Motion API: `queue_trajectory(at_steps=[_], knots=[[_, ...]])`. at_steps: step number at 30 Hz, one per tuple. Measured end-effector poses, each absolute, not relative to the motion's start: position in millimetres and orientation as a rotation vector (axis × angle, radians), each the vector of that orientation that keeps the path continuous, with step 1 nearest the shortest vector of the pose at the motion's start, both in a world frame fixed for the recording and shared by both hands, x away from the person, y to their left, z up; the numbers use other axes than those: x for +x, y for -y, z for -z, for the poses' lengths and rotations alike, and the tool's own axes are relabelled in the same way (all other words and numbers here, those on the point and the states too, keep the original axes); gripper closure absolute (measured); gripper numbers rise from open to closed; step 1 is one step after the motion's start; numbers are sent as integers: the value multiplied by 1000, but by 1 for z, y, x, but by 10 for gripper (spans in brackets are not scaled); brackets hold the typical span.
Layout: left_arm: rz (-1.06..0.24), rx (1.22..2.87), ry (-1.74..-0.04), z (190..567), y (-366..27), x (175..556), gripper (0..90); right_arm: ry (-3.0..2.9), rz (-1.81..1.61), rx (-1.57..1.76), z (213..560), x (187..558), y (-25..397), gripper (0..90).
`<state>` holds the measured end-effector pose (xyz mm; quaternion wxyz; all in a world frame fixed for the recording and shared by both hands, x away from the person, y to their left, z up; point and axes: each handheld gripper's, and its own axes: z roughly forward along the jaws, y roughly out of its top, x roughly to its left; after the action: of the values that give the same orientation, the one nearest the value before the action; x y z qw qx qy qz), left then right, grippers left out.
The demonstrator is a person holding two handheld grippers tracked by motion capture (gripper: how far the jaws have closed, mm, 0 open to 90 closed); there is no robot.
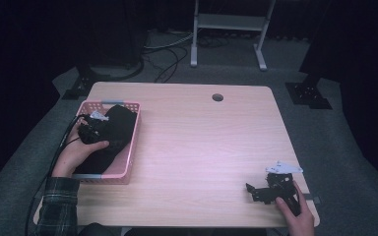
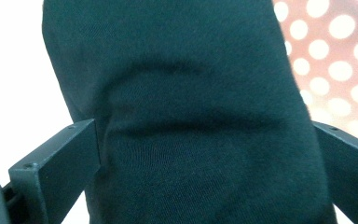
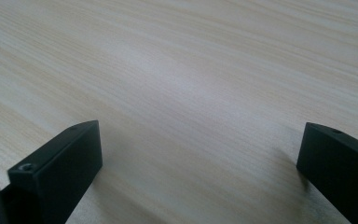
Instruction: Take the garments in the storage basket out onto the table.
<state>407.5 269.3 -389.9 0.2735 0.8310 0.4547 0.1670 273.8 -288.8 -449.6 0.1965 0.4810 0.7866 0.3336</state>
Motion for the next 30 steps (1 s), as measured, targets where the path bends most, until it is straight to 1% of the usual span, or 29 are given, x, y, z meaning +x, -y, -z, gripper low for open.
queue_trajectory(at_steps=[13,30], knots=[[-390,2282,-1294,399,-267,414,0,-2203,-934,1347,450,274,289,0],[-387,2347,-1325,407,-262,417,0,-2203,-934,1347,450,274,289,0]])
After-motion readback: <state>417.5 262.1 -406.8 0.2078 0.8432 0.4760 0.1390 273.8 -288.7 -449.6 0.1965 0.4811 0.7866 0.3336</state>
